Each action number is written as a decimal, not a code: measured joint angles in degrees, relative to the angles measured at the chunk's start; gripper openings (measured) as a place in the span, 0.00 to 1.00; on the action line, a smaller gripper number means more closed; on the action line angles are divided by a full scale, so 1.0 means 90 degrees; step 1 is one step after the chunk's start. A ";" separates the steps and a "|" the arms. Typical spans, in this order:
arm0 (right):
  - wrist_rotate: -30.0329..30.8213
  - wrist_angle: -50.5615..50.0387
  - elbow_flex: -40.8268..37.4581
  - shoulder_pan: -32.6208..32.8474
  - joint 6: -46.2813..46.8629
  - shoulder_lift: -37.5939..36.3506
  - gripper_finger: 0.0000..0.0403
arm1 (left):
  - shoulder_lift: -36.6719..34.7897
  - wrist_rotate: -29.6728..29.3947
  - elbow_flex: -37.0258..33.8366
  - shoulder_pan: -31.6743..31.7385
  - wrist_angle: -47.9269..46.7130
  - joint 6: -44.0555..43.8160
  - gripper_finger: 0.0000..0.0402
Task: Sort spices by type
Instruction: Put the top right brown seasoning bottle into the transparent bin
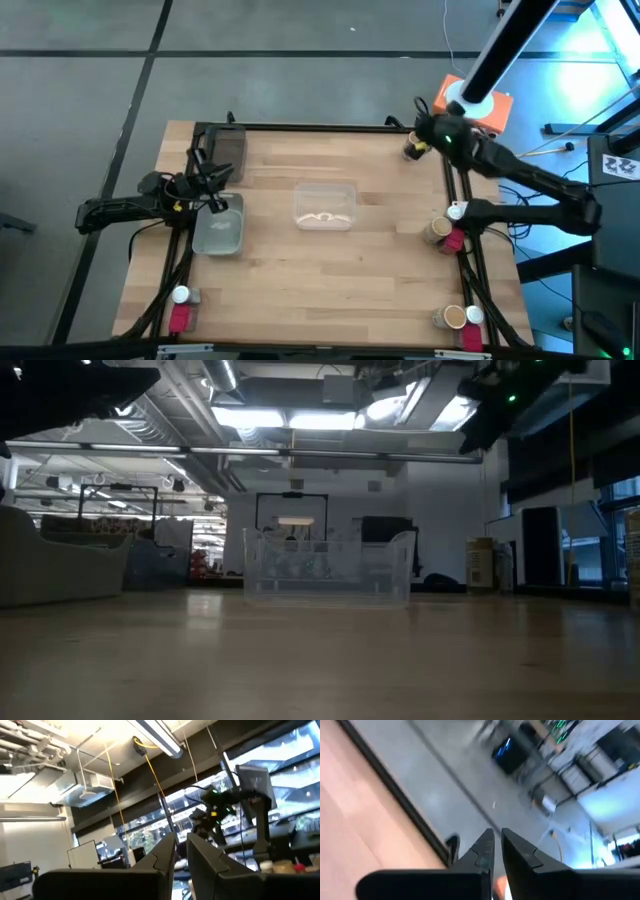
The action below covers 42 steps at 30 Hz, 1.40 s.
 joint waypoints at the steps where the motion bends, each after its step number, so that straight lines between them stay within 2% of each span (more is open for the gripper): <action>1: -0.0164 -0.0264 0.0230 -0.0198 0.0001 0.0203 0.09 | -0.0002 0.0000 0.0000 0.0000 0.0018 0.0079 0.10; 9: -0.1404 -0.2426 0.2010 -0.1363 0.0217 0.1752 0.09 | 0.0000 0.0000 0.0000 0.0000 0.0117 0.0273 0.10; 16: -0.1574 -0.3954 0.2850 -0.1681 0.1031 0.2641 0.12 | 0.0000 0.0000 0.0000 0.0000 0.0282 0.0560 0.10; 19: -0.1677 -0.4330 0.2871 -0.1679 0.1183 0.2812 0.22 | 0.0000 0.0000 0.0000 0.0000 0.0407 0.0560 0.10; 25: -0.2785 -0.4703 0.2874 -0.1713 0.1230 0.3188 0.51 | -0.0002 0.0000 0.0000 0.0000 0.0563 0.0560 0.10; 27: -0.2769 -0.4740 0.2874 -0.1700 0.1090 0.3333 0.60 | 0.0000 0.0000 0.0000 0.0000 0.0563 0.0560 0.10; 32: -0.1954 -0.4738 0.2871 -0.1700 0.0600 0.3571 0.75 | 0.0000 0.0000 0.0000 0.0000 0.0592 0.0560 0.10; 37: -0.1725 -0.4708 0.2871 -0.1700 0.0454 0.3614 0.81 | 0.0000 -0.0002 0.0000 0.0000 0.0593 0.0559 0.10; 42: -0.1774 -0.4646 0.2843 -0.1700 0.0223 0.3611 0.83 | 0.0000 -0.0001 0.0000 0.0000 0.0589 0.0559 0.10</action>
